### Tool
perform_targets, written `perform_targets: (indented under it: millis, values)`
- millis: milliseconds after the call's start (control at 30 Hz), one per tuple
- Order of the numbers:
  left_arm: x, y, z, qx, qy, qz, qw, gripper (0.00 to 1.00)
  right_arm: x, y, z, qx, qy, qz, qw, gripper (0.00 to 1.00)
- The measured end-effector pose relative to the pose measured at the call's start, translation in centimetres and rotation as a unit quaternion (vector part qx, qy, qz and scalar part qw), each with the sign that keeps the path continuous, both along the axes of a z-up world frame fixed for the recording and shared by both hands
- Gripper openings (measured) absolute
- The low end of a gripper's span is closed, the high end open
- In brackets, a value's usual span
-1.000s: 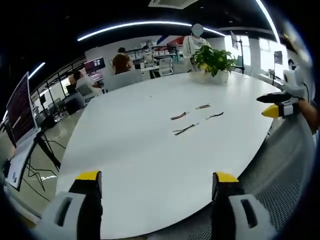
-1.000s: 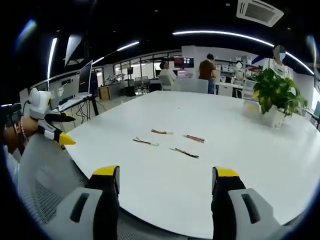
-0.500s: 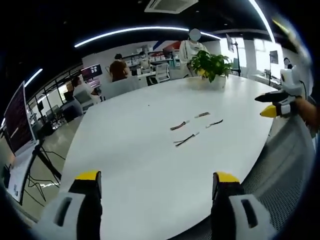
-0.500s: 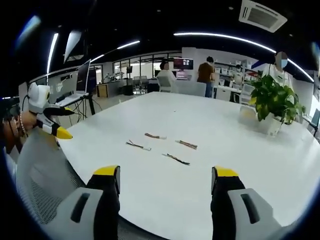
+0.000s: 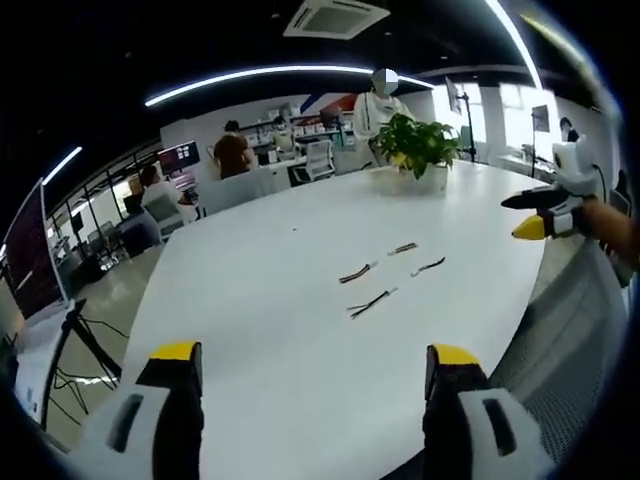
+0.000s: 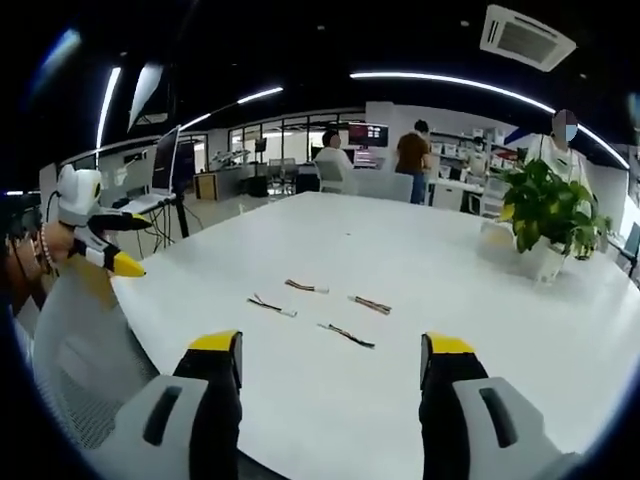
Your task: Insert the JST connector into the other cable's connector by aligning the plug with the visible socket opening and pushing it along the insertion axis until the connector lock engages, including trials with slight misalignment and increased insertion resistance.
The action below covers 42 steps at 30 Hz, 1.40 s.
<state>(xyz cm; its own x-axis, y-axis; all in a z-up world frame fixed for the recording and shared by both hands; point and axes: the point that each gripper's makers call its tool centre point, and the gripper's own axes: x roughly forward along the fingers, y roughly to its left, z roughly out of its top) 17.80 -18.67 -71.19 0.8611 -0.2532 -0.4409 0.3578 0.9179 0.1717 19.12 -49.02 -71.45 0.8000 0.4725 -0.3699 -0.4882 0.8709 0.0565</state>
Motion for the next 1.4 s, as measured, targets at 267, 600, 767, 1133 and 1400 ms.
perform_targets:
  millis: [267,600,767,1133,1400]
  values:
    - [1.3,-0.7,0.5,-0.029,-0.006,-0.013,0.9995,0.91,1.3,-0.3,0.7,0.025,0.001,-0.009,0.9996,0.67]
    - [2.5,-0.7,0.4,-0.036,-0.001,-0.020,0.9991,0.91,2.7,-0.5,0.6,0.003,0.001,-0.003,1.0000,0.66]
    - [3.5,-1.1,0.2,-0.056,0.001,-0.024,0.9981,0.91,3.5,-0.3,0.2,-0.010,0.008,0.002,0.9999,0.65]
    - [5.4,-1.8,-0.2,-0.062,0.008,-0.039,0.9973,0.91,5.2,0.3,-0.1,-0.022,0.010,0.011,0.9997,0.64]
    - [6.6,-1.8,-0.5,-0.067,0.016,-0.043,0.9967,0.91,6.1,0.4,-0.3,-0.023,0.013,0.011,0.9996,0.64]
